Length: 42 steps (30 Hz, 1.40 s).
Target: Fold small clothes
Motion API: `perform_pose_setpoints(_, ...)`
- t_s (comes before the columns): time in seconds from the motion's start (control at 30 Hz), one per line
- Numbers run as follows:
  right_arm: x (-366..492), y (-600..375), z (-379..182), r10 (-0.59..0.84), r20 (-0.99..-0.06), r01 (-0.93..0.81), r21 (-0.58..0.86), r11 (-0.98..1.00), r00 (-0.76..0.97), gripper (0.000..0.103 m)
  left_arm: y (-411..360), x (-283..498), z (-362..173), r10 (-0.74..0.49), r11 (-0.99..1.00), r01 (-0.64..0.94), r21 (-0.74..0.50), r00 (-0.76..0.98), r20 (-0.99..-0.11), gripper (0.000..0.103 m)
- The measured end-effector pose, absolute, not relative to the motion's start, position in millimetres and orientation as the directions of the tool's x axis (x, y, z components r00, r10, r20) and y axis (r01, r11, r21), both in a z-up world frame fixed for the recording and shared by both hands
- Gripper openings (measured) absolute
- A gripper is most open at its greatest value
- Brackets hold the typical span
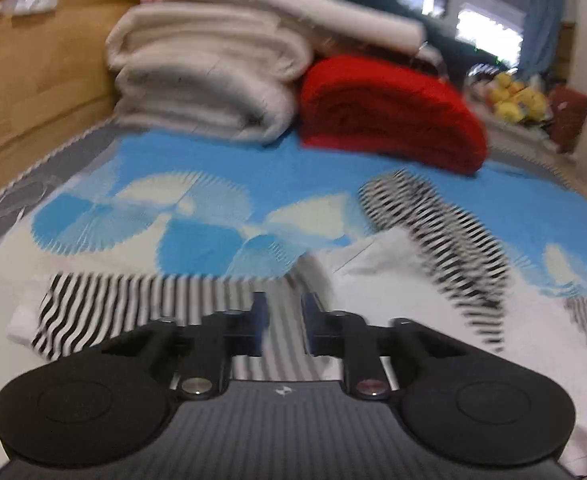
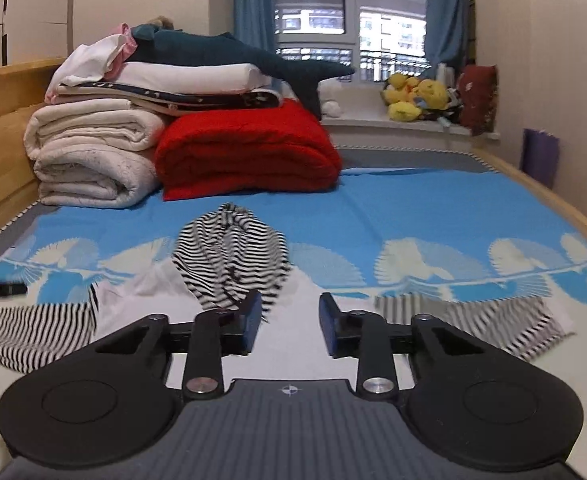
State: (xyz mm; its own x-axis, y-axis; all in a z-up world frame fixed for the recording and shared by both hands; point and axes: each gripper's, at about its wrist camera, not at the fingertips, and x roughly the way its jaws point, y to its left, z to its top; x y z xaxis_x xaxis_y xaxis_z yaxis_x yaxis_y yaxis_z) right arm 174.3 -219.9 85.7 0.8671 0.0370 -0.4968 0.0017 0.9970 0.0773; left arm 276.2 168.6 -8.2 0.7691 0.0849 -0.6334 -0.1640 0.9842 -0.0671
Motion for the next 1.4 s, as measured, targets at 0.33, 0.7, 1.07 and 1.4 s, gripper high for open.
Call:
perform_pose_setpoints(0.33, 234.4, -187.3, 54.3, 0.122, -0.538, -0.075, 0.108, 0.991, 0.834, 0.011, 318.0, 301.0, -68.7, 0.219, 0.807, -0.566, -0.171, 0.555, -0.802, 0.032)
perform_pose_setpoints(0.7, 268.6, -197.1, 41.4, 0.141, -0.613, -0.043, 0.172, 0.984, 0.778, 0.011, 410.5, 290.6, -111.2, 0.248, 0.486, -0.839, -0.246, 0.402, -0.882, 0.054)
perform_pose_setpoints(1.07, 252.1, -216.2, 31.4, 0.086, -0.657, 0.047, 0.182, 0.982, 0.749, 0.011, 280.2, 298.4, -16.2, 0.195, 0.806, -0.492, -0.329, 0.745, -0.638, 0.003)
perform_pose_setpoints(1.4, 224.2, -237.9, 8.7, 0.056, -0.721, 0.198, 0.264, 0.944, 0.691, 0.013, 114.9, 289.4, 10.7, -0.406, 0.799, 0.027, -0.600, 0.761, -0.506, 0.040)
